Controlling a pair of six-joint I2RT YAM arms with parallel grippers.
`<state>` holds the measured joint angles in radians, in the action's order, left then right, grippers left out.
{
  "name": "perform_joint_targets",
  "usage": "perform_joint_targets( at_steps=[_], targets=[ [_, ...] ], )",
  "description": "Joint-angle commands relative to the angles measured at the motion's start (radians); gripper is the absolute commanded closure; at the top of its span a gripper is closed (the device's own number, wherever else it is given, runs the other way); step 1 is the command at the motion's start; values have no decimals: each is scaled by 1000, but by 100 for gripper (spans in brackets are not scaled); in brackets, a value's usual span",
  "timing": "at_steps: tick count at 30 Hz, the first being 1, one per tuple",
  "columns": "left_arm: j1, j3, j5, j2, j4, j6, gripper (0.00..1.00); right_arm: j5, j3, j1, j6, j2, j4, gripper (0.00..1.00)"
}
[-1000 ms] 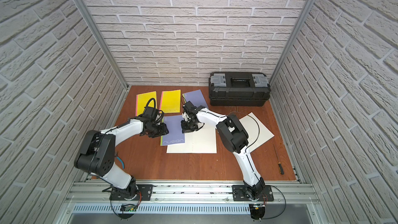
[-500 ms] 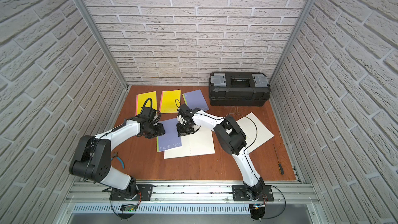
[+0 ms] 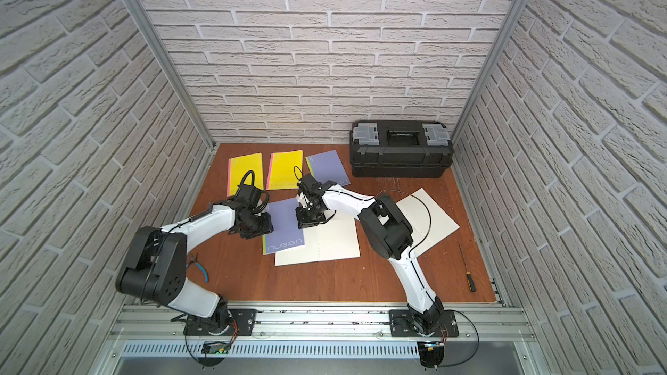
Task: Close the notebook
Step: Move the notebook to the center of the board.
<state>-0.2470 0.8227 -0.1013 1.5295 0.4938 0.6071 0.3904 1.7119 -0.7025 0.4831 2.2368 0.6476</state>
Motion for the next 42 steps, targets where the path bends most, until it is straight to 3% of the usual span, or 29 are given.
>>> perform_joint_targets(
  at_steps=[1, 14, 42],
  targets=[
    [11, -23, -21, -2, -31, 14, 48, 11, 18, -8, 2, -1, 12, 81],
    [52, -74, -92, -34, -112, 32, 49, 15, 35, -23, -1, -12, 25, 81],
    [164, -53, -113, -60, -84, -6, 47, 40, 172, -103, 12, 72, 66, 81]
  ],
)
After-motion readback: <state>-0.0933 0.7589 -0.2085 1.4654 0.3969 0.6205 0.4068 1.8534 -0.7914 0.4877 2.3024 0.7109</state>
